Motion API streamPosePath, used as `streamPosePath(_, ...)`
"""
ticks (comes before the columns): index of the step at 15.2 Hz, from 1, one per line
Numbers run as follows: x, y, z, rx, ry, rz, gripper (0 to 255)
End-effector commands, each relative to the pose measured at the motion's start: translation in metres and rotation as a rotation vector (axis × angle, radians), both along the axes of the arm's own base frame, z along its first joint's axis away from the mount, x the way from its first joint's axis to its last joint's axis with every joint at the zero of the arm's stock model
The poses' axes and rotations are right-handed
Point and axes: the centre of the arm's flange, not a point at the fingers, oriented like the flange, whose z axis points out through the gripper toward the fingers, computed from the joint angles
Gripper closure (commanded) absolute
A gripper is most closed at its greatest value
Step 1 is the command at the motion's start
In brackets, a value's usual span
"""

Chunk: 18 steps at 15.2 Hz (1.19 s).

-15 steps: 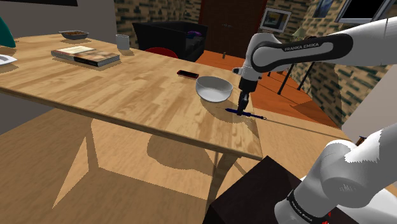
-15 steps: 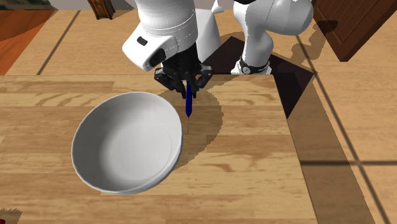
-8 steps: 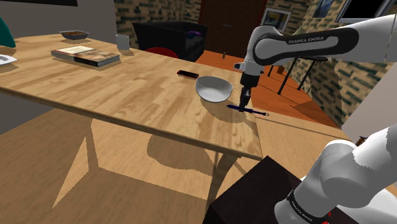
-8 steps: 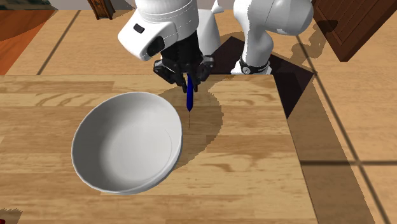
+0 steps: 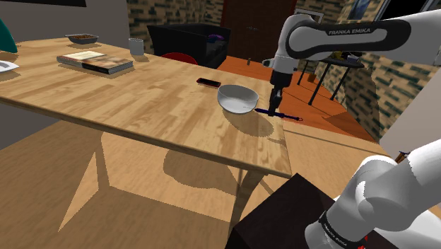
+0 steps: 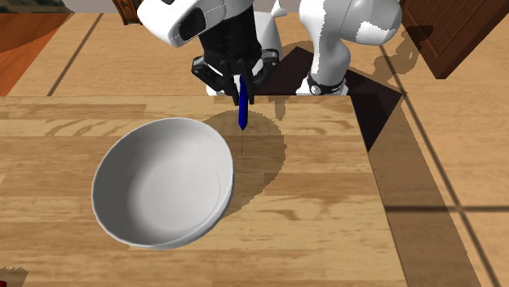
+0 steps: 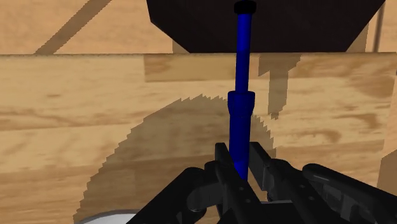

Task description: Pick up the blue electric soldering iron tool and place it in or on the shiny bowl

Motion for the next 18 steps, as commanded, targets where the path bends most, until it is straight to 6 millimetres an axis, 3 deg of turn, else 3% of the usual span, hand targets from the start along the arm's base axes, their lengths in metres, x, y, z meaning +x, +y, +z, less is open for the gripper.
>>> streamPosePath(1, 0.001, -0.001, 0.011, 0.000, 0.000, 0.000, 255)
streamPosePath(16, 0.000, -0.001, 0.088, 0.000, 0.000, 0.000, 255)
streamPosePath(18, 0.027, 0.001, 0.088, 0.000, 0.000, 0.000, 255)
